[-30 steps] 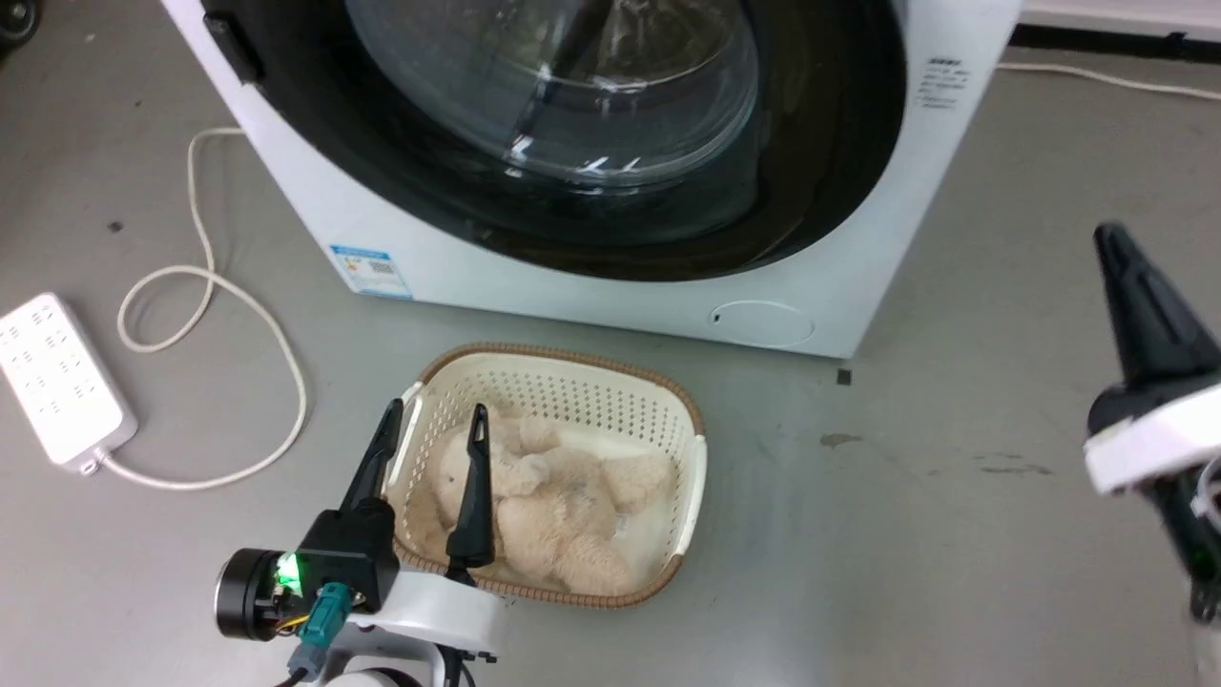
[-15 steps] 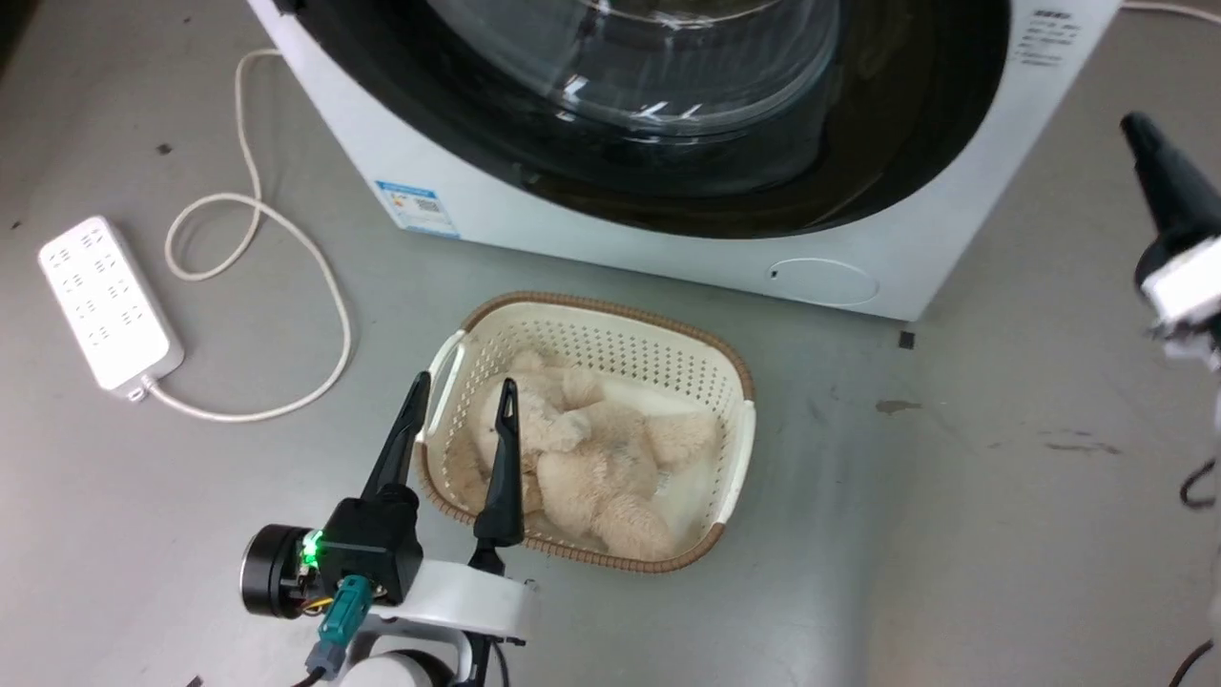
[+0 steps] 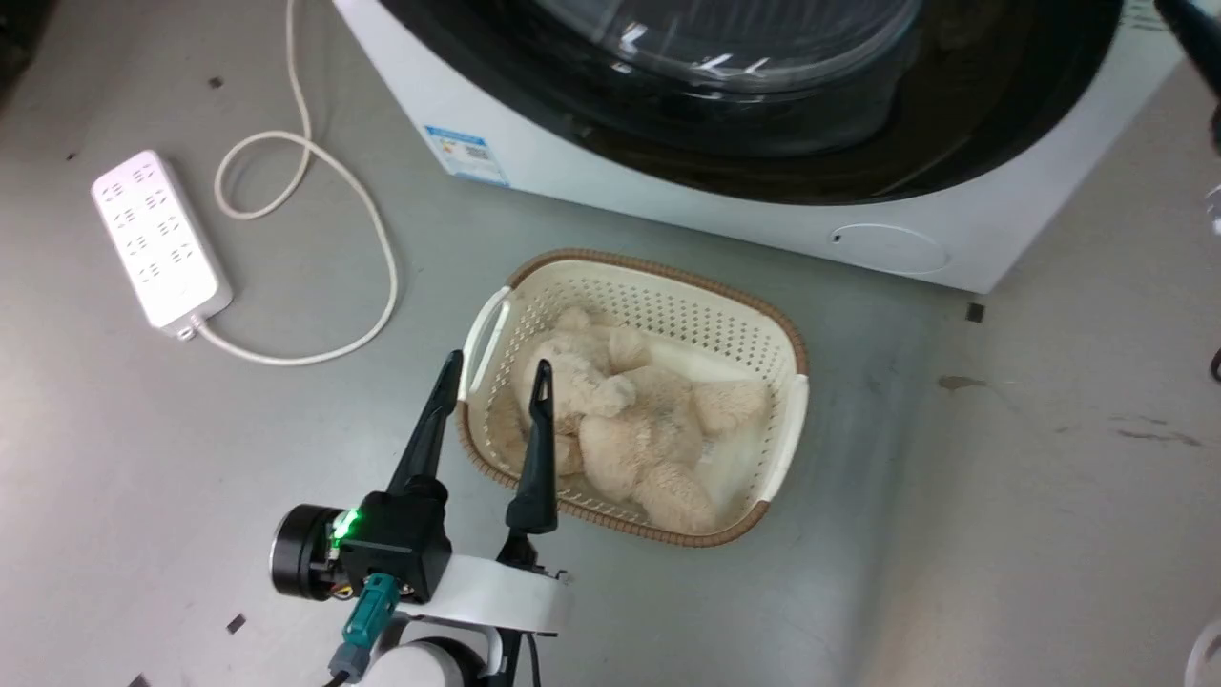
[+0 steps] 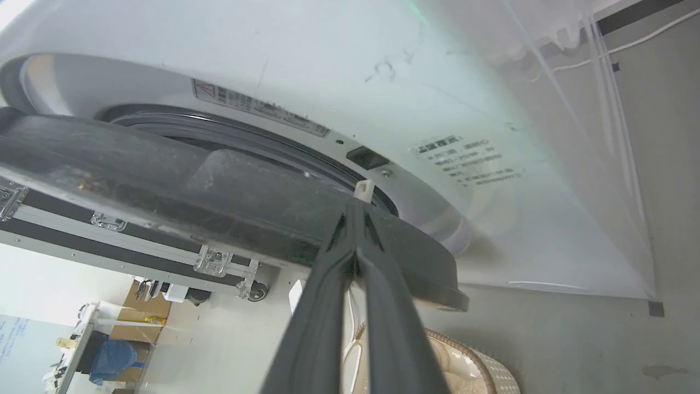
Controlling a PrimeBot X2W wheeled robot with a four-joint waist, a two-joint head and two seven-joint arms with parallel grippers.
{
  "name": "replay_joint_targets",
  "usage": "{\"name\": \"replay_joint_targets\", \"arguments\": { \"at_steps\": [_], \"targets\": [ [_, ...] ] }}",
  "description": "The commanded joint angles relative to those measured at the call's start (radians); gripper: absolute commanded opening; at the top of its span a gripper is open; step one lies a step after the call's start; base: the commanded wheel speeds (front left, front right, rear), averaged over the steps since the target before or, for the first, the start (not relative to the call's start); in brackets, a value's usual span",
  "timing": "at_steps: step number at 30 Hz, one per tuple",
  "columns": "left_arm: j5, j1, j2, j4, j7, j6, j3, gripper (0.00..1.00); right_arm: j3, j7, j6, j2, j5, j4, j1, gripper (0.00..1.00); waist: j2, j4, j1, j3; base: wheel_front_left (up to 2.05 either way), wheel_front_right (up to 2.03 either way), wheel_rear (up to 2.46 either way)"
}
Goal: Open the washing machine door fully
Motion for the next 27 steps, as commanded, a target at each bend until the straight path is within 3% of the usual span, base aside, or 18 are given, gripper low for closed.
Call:
{"name": "replay_joint_targets", "arguments": {
  "at_steps": [1,14,27],
  "targets": [
    [-0.009,-0.024,0.001,-0.008,-0.01,0.009,-0.011,1.0,-0.024,0.025,0.001,-0.002,0.01,0.03,-0.053,0.0,0.0,0.017,-0.0001,0.015,0.0,0.0,0.0],
    [-0.024,-0.046,0.001,-0.02,-0.038,0.036,-0.055,1.0,-0.191,0.246,0.001,0.011,-0.004,0.171,-0.204,0.0,0.0,0.083,-0.0001,0.039,0.0,0.0,0.0],
    [-0.019,-0.021,0.001,0.006,-0.063,0.021,-0.068,1.0,-0.391,0.441,0.001,0.111,0.064,0.108,-0.063,0.0,0.0,0.111,-0.0001,-0.064,0.0,0.0,0.0]
  ]
}}
